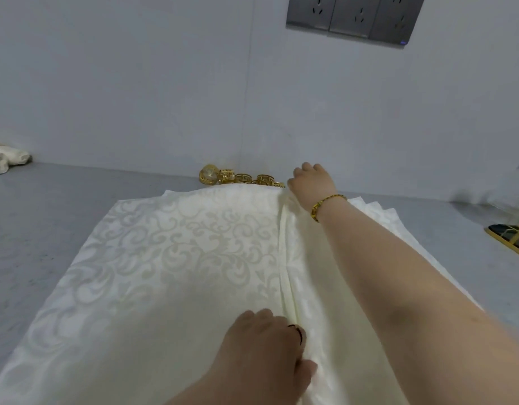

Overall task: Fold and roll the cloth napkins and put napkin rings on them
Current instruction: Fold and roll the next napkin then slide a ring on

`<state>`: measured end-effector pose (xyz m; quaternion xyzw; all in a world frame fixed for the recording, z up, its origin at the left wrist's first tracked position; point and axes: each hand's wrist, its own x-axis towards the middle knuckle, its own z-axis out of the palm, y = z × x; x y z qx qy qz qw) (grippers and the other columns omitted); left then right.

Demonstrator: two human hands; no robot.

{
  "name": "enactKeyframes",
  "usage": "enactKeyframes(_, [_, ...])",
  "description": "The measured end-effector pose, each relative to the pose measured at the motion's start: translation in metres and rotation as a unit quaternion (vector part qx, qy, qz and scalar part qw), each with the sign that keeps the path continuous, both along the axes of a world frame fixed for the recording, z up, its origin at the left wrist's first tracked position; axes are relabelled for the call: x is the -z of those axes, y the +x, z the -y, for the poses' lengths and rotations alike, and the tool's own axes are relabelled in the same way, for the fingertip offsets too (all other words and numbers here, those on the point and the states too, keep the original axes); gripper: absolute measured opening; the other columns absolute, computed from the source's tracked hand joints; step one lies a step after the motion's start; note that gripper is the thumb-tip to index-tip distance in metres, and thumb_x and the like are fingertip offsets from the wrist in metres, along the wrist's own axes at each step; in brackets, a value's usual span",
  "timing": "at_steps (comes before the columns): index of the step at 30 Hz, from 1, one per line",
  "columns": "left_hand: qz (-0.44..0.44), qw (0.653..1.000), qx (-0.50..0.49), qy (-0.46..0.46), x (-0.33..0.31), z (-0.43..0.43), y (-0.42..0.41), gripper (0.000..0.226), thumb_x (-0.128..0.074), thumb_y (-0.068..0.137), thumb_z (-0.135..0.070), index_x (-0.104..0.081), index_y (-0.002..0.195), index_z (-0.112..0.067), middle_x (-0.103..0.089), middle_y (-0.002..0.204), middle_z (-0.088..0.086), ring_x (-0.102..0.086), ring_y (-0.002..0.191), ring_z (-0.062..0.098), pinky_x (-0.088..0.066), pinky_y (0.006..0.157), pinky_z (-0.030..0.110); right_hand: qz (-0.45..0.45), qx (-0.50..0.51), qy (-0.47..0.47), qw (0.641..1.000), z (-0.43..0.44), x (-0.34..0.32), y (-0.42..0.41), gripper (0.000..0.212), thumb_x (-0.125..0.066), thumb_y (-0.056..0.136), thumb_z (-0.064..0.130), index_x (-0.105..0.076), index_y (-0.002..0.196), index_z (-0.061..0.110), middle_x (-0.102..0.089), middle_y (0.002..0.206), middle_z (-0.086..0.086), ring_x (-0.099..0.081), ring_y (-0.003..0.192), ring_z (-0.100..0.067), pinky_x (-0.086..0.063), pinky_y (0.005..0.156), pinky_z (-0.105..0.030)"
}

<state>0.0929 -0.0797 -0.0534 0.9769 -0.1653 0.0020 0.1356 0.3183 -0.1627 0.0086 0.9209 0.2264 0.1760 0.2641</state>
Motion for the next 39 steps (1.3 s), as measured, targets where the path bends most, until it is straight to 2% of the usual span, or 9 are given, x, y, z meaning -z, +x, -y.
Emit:
enactKeyframes(4, [0.083, 0.995, -0.025, -0.050, 0.023, -0.014, 0.007, 0.030, -0.042, 0.065, -0.065, -0.040, 0.071, -0.036, -0.040, 0.076, -0.024, -0.039, 0.089, 0.000, -0.022, 0.080, 0.013, -0.050, 0.002, 0.105, 0.993, -0.012, 0.028, 0.003, 0.041, -0.041, 0.089, 0.005, -0.041, 0.130, 0.009, -0.039, 0.133, -0.011, -0.037, 0.122, -0.027, -0.030, 0.097, -0.031])
enactKeyframes(7, [0.023, 0.998, -0.009, -0.062, 0.017, -0.019, 0.004, 0.071, -0.023, 0.056, -0.069, -0.044, 0.116, -0.037, -0.048, 0.126, -0.024, -0.032, 0.123, -0.003, -0.007, 0.104, 0.009, -0.104, 0.006, 0.159, 0.982, -0.007, 0.032, -0.008, 0.044, -0.044, 0.090, 0.012, -0.036, 0.134, 0.011, -0.040, 0.134, -0.010, -0.038, 0.122, -0.026, -0.031, 0.096, -0.031])
enactKeyframes(9, [0.055, 0.998, 0.034, -0.027, 0.029, -0.016, 0.003, 0.074, -0.015, 0.074, -0.065, -0.011, 0.144, -0.039, -0.001, 0.149, -0.025, 0.008, 0.139, -0.001, 0.017, 0.105, 0.016, -0.135, 0.005, 0.184, 0.974, 0.000, 0.028, -0.023, 0.042, -0.042, 0.092, 0.016, -0.037, 0.134, 0.011, -0.043, 0.132, -0.010, -0.040, 0.121, -0.026, -0.034, 0.095, -0.032])
enactKeyframes(11, [0.018, 0.998, 0.060, -0.003, 0.024, -0.012, 0.001, 0.056, -0.016, 0.092, -0.052, -0.006, 0.145, -0.039, 0.010, 0.152, -0.020, 0.014, 0.139, -0.001, 0.016, 0.108, 0.020, -0.178, 0.015, 0.212, 0.961, 0.011, 0.025, -0.044, 0.043, -0.043, 0.093, 0.020, -0.037, 0.135, 0.012, -0.042, 0.133, -0.010, -0.040, 0.122, -0.026, -0.036, 0.094, -0.032])
enactKeyframes(22, [0.063, 0.996, 0.048, 0.043, 0.021, -0.008, -0.017, 0.069, -0.002, 0.081, -0.044, -0.020, 0.145, -0.029, -0.012, 0.155, -0.011, -0.011, 0.142, 0.006, -0.005, 0.114, 0.023, -0.304, -0.023, 0.382, 0.872, 0.114, 0.054, -0.239, 0.043, -0.049, 0.092, 0.037, -0.041, 0.133, 0.026, -0.029, 0.140, 0.019, -0.021, 0.131, 0.003, -0.014, 0.104, -0.008])
enactKeyframes(26, [0.121, 0.992, 0.038, -0.005, 0.021, -0.013, -0.023, 0.042, -0.028, 0.100, -0.033, -0.032, 0.141, -0.027, -0.021, 0.152, -0.011, -0.019, 0.140, 0.005, -0.011, 0.110, 0.016, -0.318, -0.112, 0.434, 0.836, 0.131, 0.076, -0.287, 0.061, -0.033, 0.067, 0.078, -0.052, 0.116, 0.046, -0.028, 0.124, 0.049, -0.014, 0.128, 0.020, -0.010, 0.101, 0.004])
enactKeyframes(30, [0.167, 0.975, 0.147, -0.024, 0.012, -0.004, -0.049, 0.030, -0.054, 0.078, -0.015, -0.071, 0.096, -0.032, -0.064, 0.113, -0.019, -0.061, 0.105, 0.001, -0.042, 0.088, 0.012, -0.311, -0.148, 0.458, 0.819, 0.143, 0.090, -0.301, 0.061, -0.034, 0.064, 0.083, -0.045, 0.115, 0.052, -0.021, 0.115, 0.063, -0.018, 0.128, 0.022, -0.018, 0.103, -0.001])
enactKeyframes(34, [0.085, 0.986, 0.138, -0.043, 0.021, -0.009, -0.063, 0.037, -0.035, 0.098, -0.022, -0.050, 0.127, -0.039, -0.032, 0.127, -0.036, -0.029, 0.125, -0.014, -0.010, 0.091, -0.005, -0.337, -0.135, 0.461, 0.810, 0.147, 0.083, -0.307, 0.051, -0.054, 0.059, 0.077, -0.048, 0.104, 0.054, -0.024, 0.109, 0.065, -0.020, 0.123, 0.026, -0.017, 0.098, 0.004])
enactKeyframes(39, [0.105, 0.984, 0.093, -0.113, 0.030, -0.026, -0.068, 0.045, -0.036, 0.074, -0.048, -0.067, 0.105, -0.037, -0.042, 0.104, -0.046, -0.022, 0.120, -0.015, -0.020, 0.089, -0.010, -0.332, -0.131, 0.455, 0.816, 0.152, 0.081, -0.306, 0.042, -0.043, 0.066, 0.056, -0.041, 0.108, 0.054, -0.035, 0.121, 0.044, -0.022, 0.124, 0.023, -0.016, 0.099, 0.004])
